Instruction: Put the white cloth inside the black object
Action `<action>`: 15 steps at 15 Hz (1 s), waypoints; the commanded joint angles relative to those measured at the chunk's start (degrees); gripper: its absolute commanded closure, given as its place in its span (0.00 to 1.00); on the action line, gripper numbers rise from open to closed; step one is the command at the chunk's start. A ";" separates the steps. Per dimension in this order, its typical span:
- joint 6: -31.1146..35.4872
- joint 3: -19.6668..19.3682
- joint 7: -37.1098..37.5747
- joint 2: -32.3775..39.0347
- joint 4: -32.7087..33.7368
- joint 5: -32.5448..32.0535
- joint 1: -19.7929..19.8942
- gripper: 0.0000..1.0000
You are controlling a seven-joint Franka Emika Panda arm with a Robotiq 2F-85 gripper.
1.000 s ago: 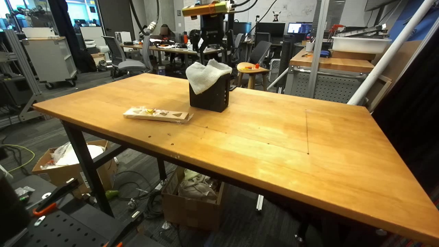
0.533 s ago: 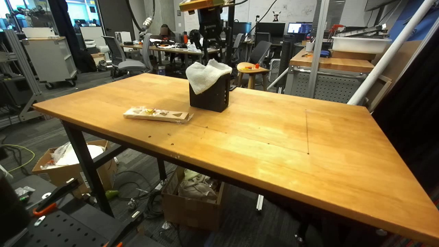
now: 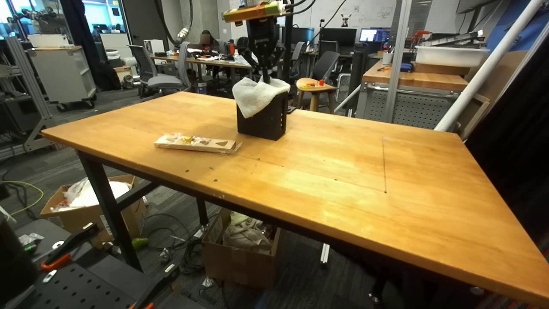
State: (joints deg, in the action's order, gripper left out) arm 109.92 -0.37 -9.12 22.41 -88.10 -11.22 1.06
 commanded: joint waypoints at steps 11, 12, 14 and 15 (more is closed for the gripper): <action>2.18 0.41 -1.46 4.02 -0.78 7.37 2.35 1.00; 2.12 0.44 -1.76 4.53 -0.66 8.32 2.73 1.00; 1.82 0.43 -2.26 5.61 -0.30 9.88 3.41 1.00; 1.69 0.46 -2.63 6.10 -0.12 10.69 3.75 1.00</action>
State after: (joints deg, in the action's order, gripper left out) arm 110.73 -0.36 -9.91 25.99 -89.08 -3.32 3.38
